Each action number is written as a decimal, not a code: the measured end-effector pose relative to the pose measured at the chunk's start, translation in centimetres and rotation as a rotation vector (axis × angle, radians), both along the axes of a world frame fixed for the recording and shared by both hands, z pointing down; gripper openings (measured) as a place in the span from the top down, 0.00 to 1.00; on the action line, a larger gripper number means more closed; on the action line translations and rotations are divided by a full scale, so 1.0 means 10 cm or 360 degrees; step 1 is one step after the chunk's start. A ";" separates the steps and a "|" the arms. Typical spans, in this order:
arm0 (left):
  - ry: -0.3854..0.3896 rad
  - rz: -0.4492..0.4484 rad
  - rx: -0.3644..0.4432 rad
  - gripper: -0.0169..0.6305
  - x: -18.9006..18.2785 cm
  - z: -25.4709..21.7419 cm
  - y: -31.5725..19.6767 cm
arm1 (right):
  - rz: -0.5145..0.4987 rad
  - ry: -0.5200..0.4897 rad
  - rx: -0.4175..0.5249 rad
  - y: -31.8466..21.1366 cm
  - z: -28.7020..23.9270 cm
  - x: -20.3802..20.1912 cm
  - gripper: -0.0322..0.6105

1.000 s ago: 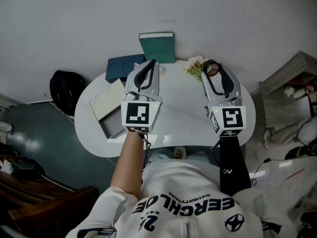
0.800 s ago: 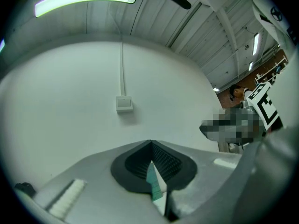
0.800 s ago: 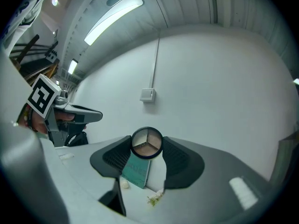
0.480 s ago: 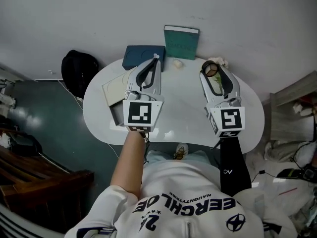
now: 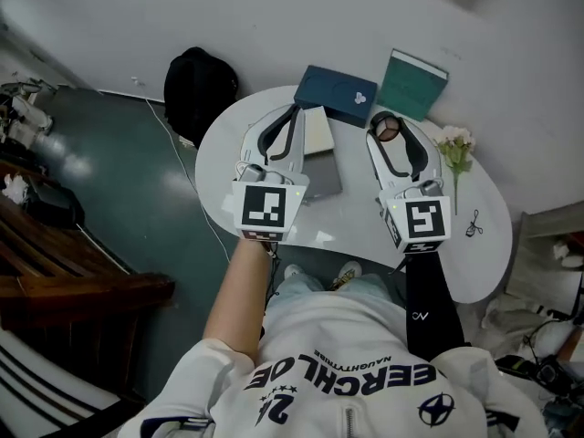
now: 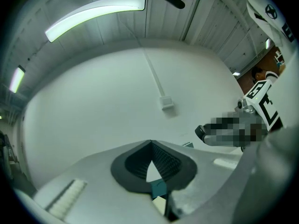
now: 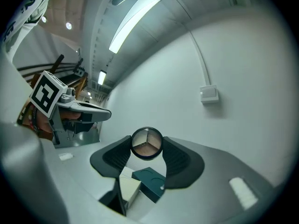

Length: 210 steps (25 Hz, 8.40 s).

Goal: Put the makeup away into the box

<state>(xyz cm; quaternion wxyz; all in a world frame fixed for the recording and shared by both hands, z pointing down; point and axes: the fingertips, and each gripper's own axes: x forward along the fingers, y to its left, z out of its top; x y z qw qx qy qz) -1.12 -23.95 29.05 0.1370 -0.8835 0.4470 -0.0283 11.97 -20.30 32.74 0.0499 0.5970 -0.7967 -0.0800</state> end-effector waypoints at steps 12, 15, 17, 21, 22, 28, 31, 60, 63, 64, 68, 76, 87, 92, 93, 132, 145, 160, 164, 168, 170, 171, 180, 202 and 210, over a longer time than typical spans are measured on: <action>0.0004 -0.0307 -0.0020 0.97 -1.44 0.05 0.02 | -0.0260 0.0025 -0.0040 -0.19 0.03 -1.40 0.57; 0.0013 -0.0302 -0.0024 0.97 -1.48 0.09 0.05 | -0.0253 0.0027 -0.0064 -0.16 0.08 -1.47 0.57; 0.0018 -0.0286 -0.0018 0.97 -1.48 0.10 0.07 | -0.0256 0.0040 -0.0082 -0.15 0.11 -1.50 0.57; 0.0019 -0.0263 -0.0015 0.97 -1.47 0.11 0.08 | -0.0281 0.0066 -0.0131 -0.16 0.21 -1.57 0.57; 0.0020 -0.0261 -0.0019 0.97 -1.47 0.12 0.08 | -0.0294 0.0087 -0.0163 -0.16 0.26 -1.61 0.57; 0.0018 -0.0265 -0.0033 0.97 -1.50 0.15 0.10 | -0.0415 0.0199 -0.0506 -0.17 0.87 -1.91 0.57; 0.0016 -0.0279 -0.0040 0.97 -1.57 0.16 0.12 | -0.0453 0.0271 -0.0658 -0.16 1.22 -2.05 0.57; -0.0021 -0.0256 -0.0125 0.97 -1.65 0.42 -0.06 | -0.0304 0.0373 -0.1544 -0.34 3.26 -1.79 0.57; -0.0022 -0.0250 -0.0127 0.97 -1.65 0.42 -0.07 | -0.0293 0.0358 -0.1558 -0.34 3.28 -1.77 0.57; -0.0022 -0.0249 -0.0126 0.97 -1.65 0.42 -0.07 | -0.0290 0.0352 -0.1557 -0.34 3.28 -1.77 0.57; -0.0014 -0.0245 -0.0125 0.97 -1.66 0.42 -0.07 | -0.0286 0.0352 -0.1564 -0.35 3.28 -1.76 0.57; -0.0008 -0.0244 -0.0126 0.97 -1.68 0.42 -0.08 | -0.0247 0.0281 -0.1537 -0.36 3.28 -1.71 0.40; -0.0003 -0.0227 -0.0117 0.97 -1.67 0.40 -0.09 | -0.0205 0.0273 -0.1484 -0.37 3.22 -1.65 0.43; 0.0021 -0.0227 -0.0126 0.97 -1.70 0.40 -0.10 | -0.0158 0.0149 -0.1343 -0.44 2.96 -1.60 0.46; 0.0030 -0.0229 -0.0128 0.97 -1.71 0.40 -0.11 | -0.0145 0.0127 -0.1289 -0.47 2.86 -1.58 0.47; 0.0064 0.0053 -0.0056 0.97 -0.63 0.01 -0.12 | 0.0081 -0.0027 -0.0032 -0.28 -0.22 -0.56 0.51; 0.0047 0.0254 0.0000 0.97 0.87 -0.04 -0.16 | 0.0231 -0.0091 0.0012 -0.16 -0.26 0.84 0.51; 0.0020 0.0313 -0.0057 0.97 1.35 0.14 -0.19 | 0.0264 -0.0120 -0.0073 -0.17 0.00 1.22 0.51; 0.0017 0.0313 -0.0056 0.97 1.37 0.13 -0.19 | 0.0264 -0.0117 -0.0069 -0.16 -0.01 1.24 0.51; 0.0023 0.0305 -0.0054 0.97 1.37 0.13 -0.21 | 0.0262 -0.0118 -0.0075 -0.16 0.01 1.26 0.51; 0.0025 0.0296 -0.0061 0.97 1.37 0.14 -0.23 | 0.0253 -0.0110 -0.0101 -0.19 0.07 1.26 0.51; 0.0025 0.0291 -0.0067 0.97 1.37 0.15 -0.24 | 0.0246 -0.0104 -0.0129 -0.22 0.13 1.26 0.51; 0.0028 0.0267 -0.0083 0.97 1.40 0.24 -0.34 | 0.0140 0.0030 -0.0508 -0.70 1.06 1.24 0.51; 0.0034 0.0064 -0.0169 0.97 1.07 0.55 -0.90 | -0.0116 0.0450 -0.1454 -1.77 3.46 1.60 0.51; -0.0005 0.0021 -0.0197 0.97 0.94 0.65 -0.99 | -0.0085 0.0436 -0.1570 -1.84 3.60 1.67 0.69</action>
